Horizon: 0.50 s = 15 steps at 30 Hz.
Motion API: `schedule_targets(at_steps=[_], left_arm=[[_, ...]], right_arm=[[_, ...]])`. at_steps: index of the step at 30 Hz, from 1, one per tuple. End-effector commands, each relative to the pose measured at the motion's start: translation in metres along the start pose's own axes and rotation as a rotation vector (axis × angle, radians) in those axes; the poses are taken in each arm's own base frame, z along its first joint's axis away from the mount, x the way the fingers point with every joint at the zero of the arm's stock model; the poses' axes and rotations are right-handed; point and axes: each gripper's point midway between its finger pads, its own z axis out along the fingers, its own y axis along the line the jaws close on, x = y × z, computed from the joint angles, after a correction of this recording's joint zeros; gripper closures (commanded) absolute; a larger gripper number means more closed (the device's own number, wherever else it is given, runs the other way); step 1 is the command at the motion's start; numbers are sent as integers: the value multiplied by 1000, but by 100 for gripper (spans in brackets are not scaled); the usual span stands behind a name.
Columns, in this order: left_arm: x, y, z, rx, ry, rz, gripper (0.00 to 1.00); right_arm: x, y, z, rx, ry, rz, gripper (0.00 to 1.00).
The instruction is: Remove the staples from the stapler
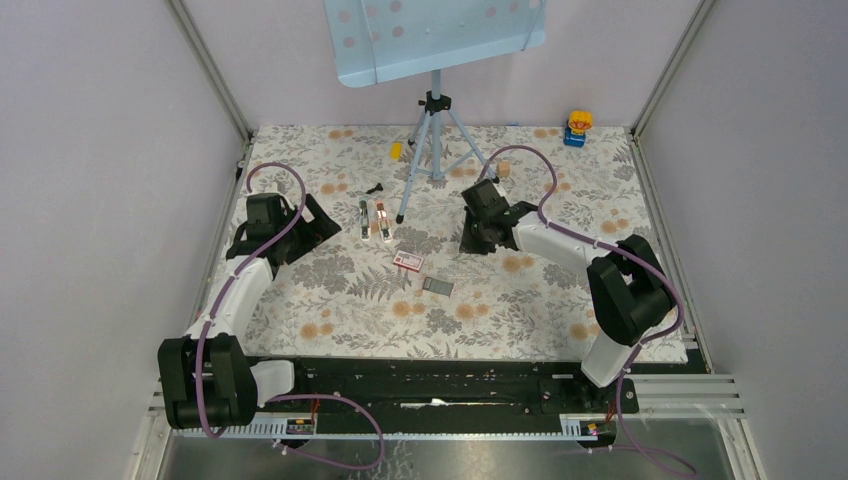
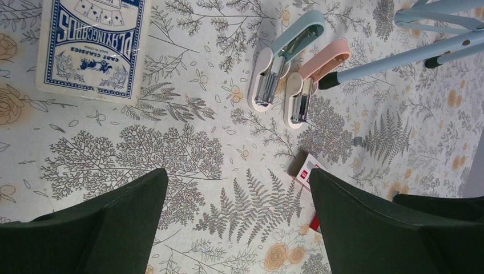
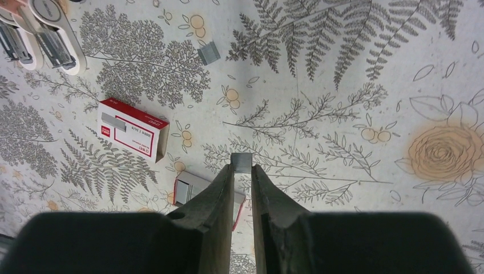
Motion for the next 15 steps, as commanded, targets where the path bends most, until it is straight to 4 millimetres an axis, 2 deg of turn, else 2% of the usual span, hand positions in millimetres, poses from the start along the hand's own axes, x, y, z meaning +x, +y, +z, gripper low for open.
schedule_targets(at_steps=[1, 6, 9, 15], left_arm=[[-10, -11, -1, 54, -37, -10, 1], [-16, -19, -3, 80, -44, -32, 1], [-18, -17, -1, 70, -52, -24, 1], [-10, -12, 3, 60, -33, -25, 1]], right_arm=[[12, 9, -13, 14, -14, 28, 78], [26, 19, -16, 23, -31, 41, 79], [35, 22, -16, 18, -32, 51, 80], [55, 27, -16, 12, -5, 39, 80]])
